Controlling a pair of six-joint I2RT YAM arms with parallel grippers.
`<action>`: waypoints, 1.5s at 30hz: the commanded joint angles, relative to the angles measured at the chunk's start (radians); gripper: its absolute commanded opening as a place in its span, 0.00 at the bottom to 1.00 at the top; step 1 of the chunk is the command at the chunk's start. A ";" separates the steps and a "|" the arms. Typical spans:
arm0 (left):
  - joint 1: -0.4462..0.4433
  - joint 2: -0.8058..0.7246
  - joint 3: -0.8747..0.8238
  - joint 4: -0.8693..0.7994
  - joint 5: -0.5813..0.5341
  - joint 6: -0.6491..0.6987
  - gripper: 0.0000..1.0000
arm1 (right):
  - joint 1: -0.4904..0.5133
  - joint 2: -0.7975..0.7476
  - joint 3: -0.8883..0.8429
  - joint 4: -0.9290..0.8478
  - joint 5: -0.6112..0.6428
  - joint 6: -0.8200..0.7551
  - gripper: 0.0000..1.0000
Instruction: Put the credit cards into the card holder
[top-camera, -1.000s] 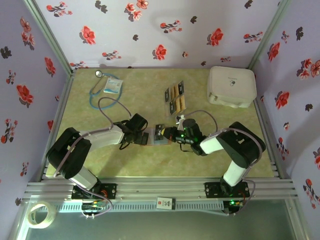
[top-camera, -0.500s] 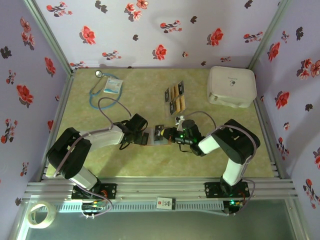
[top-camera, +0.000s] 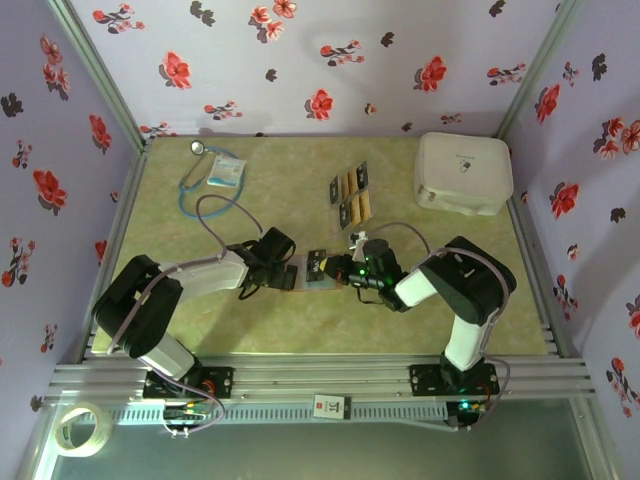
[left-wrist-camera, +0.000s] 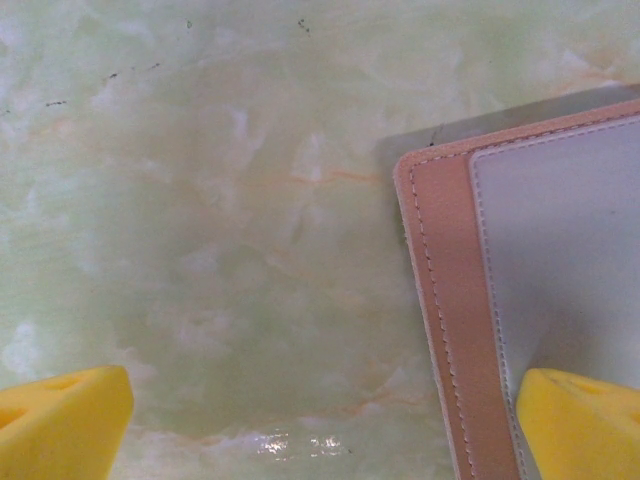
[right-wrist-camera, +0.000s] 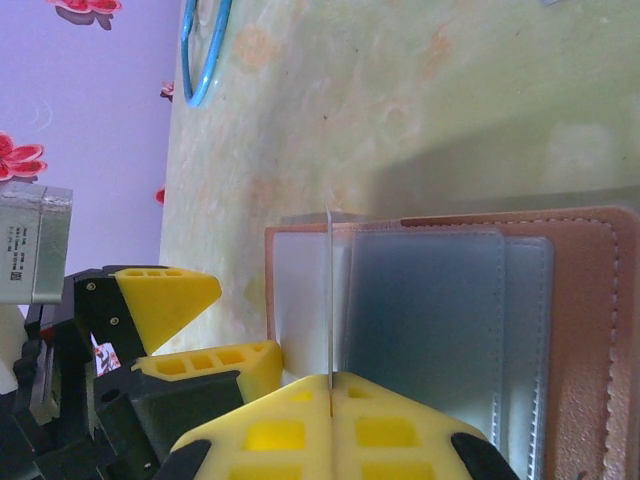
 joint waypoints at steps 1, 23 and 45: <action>-0.006 0.012 -0.024 -0.008 -0.024 -0.010 1.00 | 0.007 0.019 0.020 0.023 -0.017 0.008 0.00; -0.006 0.012 -0.026 -0.002 -0.021 -0.012 1.00 | 0.029 0.047 0.022 0.025 -0.033 0.016 0.00; -0.006 0.019 -0.026 0.004 -0.020 -0.009 1.00 | 0.029 0.049 0.001 0.002 -0.031 0.014 0.00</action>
